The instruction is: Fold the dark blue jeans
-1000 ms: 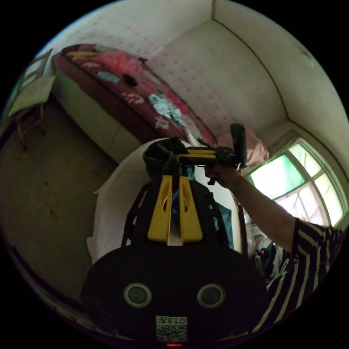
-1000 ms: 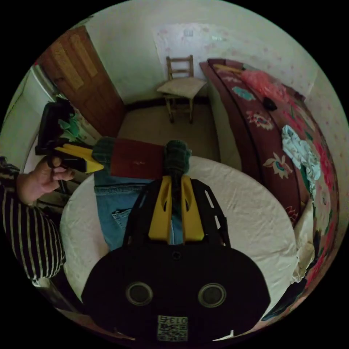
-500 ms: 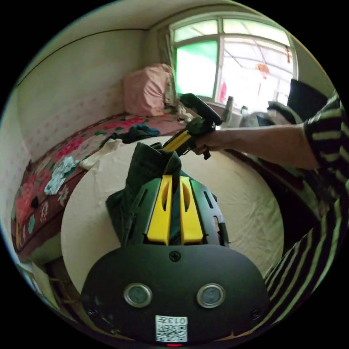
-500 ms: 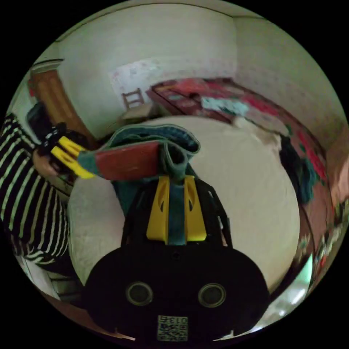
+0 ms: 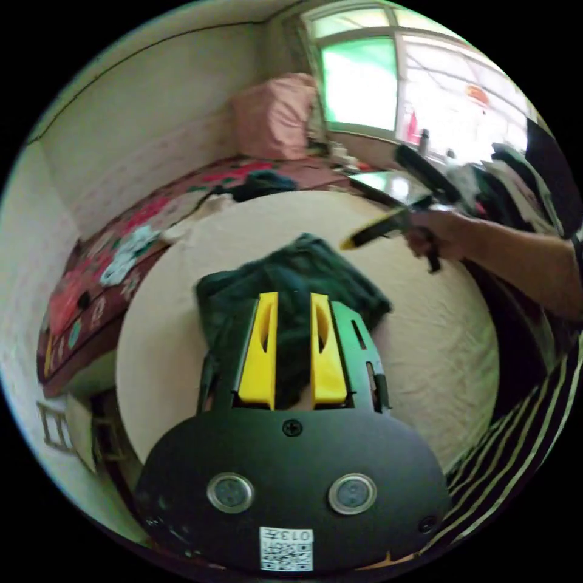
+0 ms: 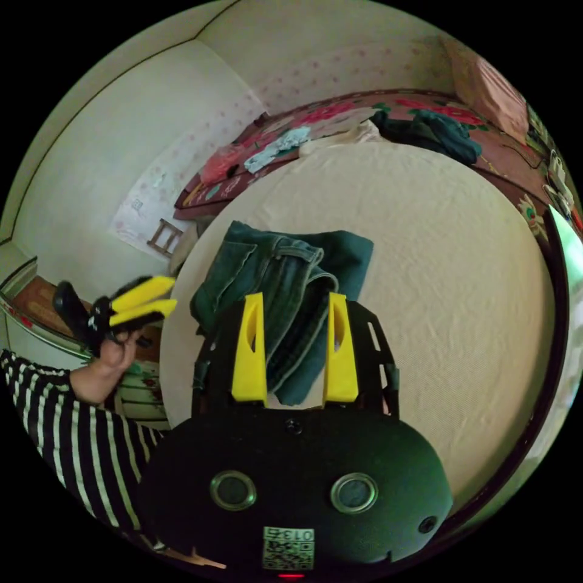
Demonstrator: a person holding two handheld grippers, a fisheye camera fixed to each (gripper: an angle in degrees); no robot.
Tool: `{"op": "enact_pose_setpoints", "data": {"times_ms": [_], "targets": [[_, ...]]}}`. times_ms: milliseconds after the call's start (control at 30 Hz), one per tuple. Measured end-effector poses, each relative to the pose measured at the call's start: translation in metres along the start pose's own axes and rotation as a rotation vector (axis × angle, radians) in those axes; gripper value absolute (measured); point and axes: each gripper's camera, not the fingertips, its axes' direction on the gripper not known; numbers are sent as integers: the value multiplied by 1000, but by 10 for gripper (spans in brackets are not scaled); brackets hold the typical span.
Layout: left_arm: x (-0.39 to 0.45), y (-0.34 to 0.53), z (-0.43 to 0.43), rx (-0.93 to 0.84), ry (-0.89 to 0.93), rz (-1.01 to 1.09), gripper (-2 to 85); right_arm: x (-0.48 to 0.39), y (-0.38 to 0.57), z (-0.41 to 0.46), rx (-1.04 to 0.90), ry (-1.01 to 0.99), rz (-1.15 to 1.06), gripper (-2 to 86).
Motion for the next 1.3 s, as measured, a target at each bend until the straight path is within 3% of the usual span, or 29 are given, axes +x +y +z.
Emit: {"op": "enact_pose_setpoints", "data": {"times_ms": [67, 167, 300, 467, 600, 700, 800, 933, 1033, 1167, 1233, 1300], "targets": [[-28, -7, 11, -82, -73, -87, 121, -7, -3, 13, -44, 38, -11, 88], [-55, -23, 35, -166, -32, -142, 123, -13, -4, 34, -165, 86, -46, 46], [-55, -64, 42, -94, -93, -81, 115, -29, 9, -9, -42, 212, -112, 34], [-58, -96, 94, -206, 52, -98, 113, -4, 31, 0, -125, 315, -55, 33], [-45, -121, 81, -226, 5, -5, 107, 11, 44, 3, -151, 296, -1, 40], [-45, -129, 54, -106, -88, 0, 109, 10, 48, -16, -134, 250, 18, 53], [-55, -136, 79, -260, 29, -14, 118, 8, 54, -37, -114, 222, 47, 61], [-44, -148, 88, -264, -78, 0, 116, -8, 62, -71, 33, 400, 62, 50], [-27, -159, 91, -281, -214, 59, 112, -35, 56, -68, 87, 434, -81, 27], [-26, -174, 92, -314, -244, 76, 106, -41, 46, -27, 33, 486, -229, 6], [-42, -183, 89, -306, -171, 12, 94, -24, 44, -6, -125, 522, -237, 4], [-61, -188, 82, -275, -91, -88, 73, -2, 46, -13, -128, 388, -127, 7]]}}
